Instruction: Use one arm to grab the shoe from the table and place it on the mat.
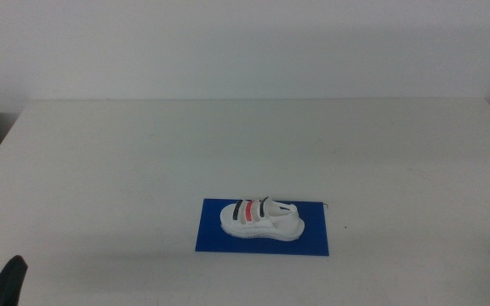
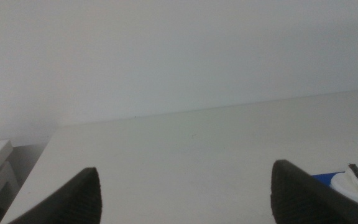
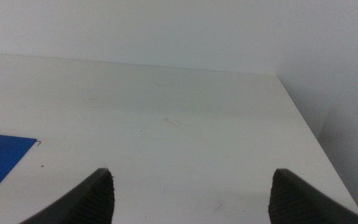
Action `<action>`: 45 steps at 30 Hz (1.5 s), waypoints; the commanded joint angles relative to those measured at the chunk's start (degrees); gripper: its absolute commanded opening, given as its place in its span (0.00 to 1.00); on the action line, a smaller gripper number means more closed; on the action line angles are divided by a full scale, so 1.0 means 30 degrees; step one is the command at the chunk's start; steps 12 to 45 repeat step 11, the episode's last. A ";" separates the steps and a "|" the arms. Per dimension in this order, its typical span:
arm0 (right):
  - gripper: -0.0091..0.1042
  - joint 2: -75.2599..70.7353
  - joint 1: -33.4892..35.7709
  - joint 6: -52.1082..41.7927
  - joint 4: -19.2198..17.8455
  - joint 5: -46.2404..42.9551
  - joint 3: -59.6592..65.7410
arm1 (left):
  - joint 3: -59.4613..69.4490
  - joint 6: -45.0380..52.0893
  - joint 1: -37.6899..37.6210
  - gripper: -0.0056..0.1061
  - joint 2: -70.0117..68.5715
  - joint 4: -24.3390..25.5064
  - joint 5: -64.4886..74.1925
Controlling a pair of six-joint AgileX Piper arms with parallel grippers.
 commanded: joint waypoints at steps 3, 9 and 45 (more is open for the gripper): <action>0.65 -0.0496 -0.0013 -0.0150 -0.0173 -0.1457 0.0093 | 0.0172 -0.0028 0.0625 0.89 -0.0288 -0.0233 -0.1457; 0.65 -0.0496 -0.0013 -0.0150 -0.0173 -0.1457 0.0093 | 0.0172 -0.0028 0.1601 0.89 -0.0288 -0.0233 -0.1457; 0.65 -0.0496 -0.0013 -0.0150 -0.0173 -0.1457 0.0093 | 0.0172 -0.0028 0.1624 0.89 -0.0288 -0.0233 -0.1457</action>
